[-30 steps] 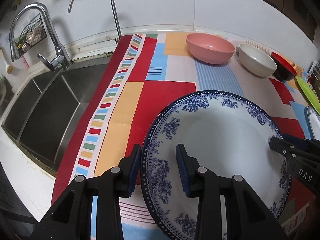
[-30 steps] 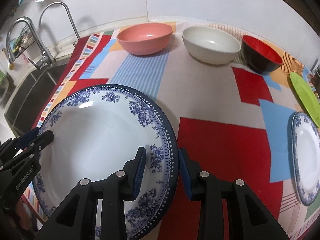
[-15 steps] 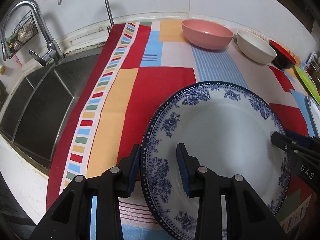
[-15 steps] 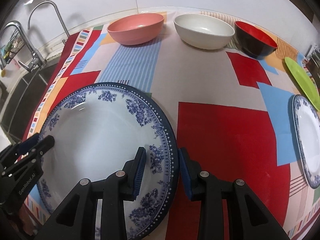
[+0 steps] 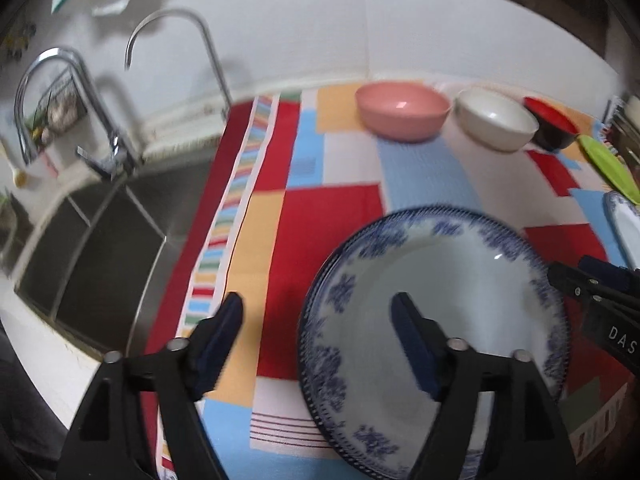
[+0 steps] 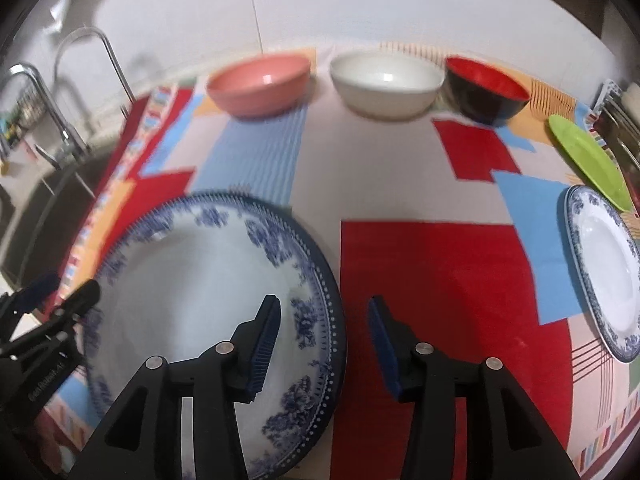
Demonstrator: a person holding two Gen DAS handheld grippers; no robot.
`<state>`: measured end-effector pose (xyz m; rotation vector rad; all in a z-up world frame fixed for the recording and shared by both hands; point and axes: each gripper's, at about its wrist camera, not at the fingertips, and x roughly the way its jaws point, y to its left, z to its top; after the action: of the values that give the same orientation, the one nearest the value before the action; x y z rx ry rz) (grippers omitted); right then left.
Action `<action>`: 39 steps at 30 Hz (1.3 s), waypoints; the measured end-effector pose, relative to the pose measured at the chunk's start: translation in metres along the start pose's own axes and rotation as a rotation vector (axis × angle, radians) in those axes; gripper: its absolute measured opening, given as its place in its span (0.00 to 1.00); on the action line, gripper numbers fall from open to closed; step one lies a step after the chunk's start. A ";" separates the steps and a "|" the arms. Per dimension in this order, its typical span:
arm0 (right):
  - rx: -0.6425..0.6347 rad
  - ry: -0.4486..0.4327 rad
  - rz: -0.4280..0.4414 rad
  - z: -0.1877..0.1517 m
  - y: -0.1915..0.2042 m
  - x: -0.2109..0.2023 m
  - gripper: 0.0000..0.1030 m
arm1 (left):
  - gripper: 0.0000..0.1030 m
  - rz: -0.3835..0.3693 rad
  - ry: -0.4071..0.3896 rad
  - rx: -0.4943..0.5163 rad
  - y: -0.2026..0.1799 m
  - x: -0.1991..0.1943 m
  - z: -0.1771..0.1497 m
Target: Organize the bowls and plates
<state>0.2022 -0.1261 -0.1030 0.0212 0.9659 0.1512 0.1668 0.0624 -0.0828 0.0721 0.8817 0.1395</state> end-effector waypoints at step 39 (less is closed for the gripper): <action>0.413 -0.192 -0.390 -0.002 -0.307 -0.112 0.70 | 0.81 -0.445 -0.129 0.283 -0.316 -0.040 0.094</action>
<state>0.1747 -0.4453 -0.0391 0.2222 0.7791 -0.4045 0.2430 -0.2561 -0.0307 0.1443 0.7648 -0.4028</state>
